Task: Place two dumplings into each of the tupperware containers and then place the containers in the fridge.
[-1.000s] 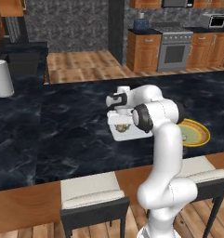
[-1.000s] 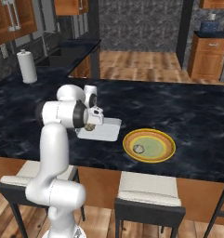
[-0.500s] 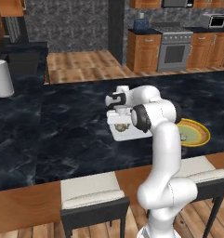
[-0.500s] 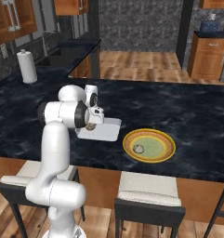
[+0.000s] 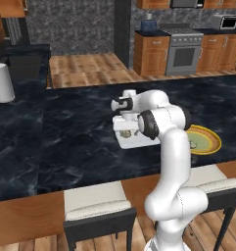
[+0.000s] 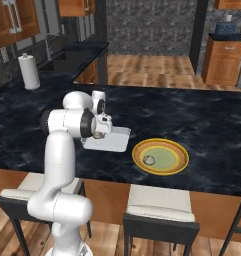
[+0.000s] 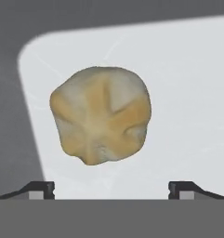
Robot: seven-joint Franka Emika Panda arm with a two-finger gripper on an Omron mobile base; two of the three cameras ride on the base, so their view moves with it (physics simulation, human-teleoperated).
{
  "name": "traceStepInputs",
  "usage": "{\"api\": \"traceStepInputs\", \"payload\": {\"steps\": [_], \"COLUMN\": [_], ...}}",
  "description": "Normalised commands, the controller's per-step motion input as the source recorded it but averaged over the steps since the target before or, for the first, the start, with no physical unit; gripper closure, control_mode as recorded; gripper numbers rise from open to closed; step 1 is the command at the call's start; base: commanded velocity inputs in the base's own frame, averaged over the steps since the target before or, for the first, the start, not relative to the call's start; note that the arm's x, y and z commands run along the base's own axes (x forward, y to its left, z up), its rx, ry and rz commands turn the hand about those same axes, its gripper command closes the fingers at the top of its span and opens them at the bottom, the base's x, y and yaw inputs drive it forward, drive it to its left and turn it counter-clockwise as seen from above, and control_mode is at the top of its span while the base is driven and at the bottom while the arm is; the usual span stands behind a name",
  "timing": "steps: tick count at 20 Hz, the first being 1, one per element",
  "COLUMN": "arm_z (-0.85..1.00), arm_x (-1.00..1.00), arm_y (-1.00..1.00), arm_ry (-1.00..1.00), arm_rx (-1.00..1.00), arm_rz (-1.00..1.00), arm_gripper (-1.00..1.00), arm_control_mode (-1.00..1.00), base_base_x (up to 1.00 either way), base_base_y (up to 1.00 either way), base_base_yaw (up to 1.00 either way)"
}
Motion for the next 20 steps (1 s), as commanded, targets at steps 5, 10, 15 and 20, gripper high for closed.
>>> {"api": "traceStepInputs", "payload": {"steps": [5, 10, 15, 20], "arm_z": [0.40, 0.38, 0.29, 0.20], "arm_x": [-0.38, -0.74, -0.98, -1.00], "arm_y": [-0.41, -0.69, -0.98, -1.00], "arm_ry": [-0.02, -0.04, -0.04, -0.06], "arm_rx": [0.00, 0.00, 0.00, 0.00], "arm_rz": [-0.01, -0.05, -0.06, -0.05], "arm_gripper": [-1.00, -1.00, -1.00, -1.00], "arm_control_mode": [-1.00, -1.00, -1.00, -1.00], "base_base_x": [0.00, 0.00, 0.00, 0.00], "base_base_y": [0.00, 0.00, 0.00, 0.00], "base_base_yaw": [0.00, 0.00, 0.00, 0.00]}}
